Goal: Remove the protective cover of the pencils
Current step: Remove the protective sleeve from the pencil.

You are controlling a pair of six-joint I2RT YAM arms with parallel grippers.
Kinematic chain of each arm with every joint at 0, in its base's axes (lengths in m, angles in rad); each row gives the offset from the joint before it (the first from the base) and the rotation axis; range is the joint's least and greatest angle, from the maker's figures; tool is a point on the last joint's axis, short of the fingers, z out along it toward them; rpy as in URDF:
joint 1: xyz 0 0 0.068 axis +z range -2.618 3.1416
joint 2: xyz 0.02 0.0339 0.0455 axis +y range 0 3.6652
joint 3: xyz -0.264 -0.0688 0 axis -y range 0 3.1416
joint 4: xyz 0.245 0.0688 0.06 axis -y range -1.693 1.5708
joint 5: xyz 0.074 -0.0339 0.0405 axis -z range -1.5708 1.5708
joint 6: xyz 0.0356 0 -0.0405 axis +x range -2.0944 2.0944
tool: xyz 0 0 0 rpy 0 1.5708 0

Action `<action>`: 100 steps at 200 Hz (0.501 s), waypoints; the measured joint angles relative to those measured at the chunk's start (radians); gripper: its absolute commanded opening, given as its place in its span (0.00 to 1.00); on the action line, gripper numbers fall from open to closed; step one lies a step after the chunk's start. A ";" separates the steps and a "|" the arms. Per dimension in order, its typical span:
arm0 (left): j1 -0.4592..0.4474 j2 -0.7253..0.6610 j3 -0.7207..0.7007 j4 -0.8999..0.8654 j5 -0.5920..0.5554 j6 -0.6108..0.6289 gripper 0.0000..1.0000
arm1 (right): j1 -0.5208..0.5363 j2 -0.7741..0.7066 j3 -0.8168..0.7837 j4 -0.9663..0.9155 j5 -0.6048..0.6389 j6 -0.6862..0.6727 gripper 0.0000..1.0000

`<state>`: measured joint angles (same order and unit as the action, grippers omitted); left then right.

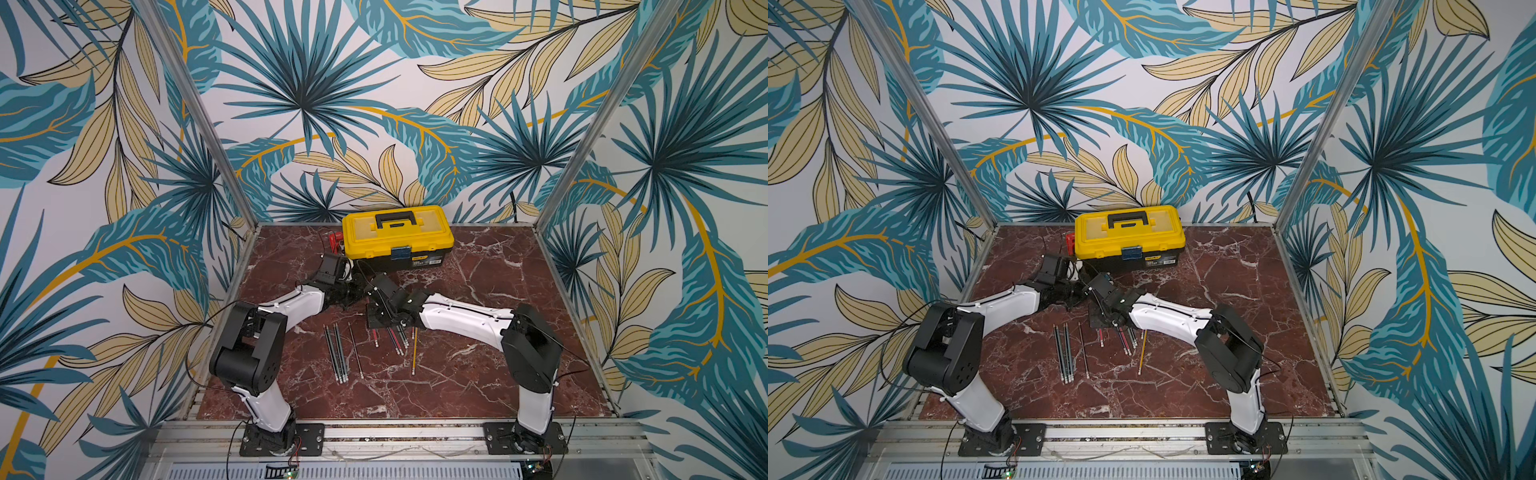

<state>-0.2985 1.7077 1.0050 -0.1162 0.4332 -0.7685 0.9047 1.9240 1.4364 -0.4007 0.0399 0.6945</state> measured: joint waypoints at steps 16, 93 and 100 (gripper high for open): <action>-0.002 0.000 0.001 -0.002 -0.006 0.017 0.03 | -0.003 0.000 0.000 0.001 -0.011 0.000 0.00; -0.014 0.013 0.021 -0.048 -0.006 0.099 0.01 | -0.008 -0.027 -0.082 0.076 -0.052 0.005 0.00; -0.016 0.013 0.023 -0.052 -0.007 0.101 0.01 | -0.008 -0.032 -0.091 0.083 -0.054 0.006 0.00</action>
<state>-0.3145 1.7210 1.0275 -0.1680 0.4263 -0.6670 0.8963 1.8919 1.3453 -0.3180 -0.0139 0.7006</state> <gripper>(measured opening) 0.114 0.073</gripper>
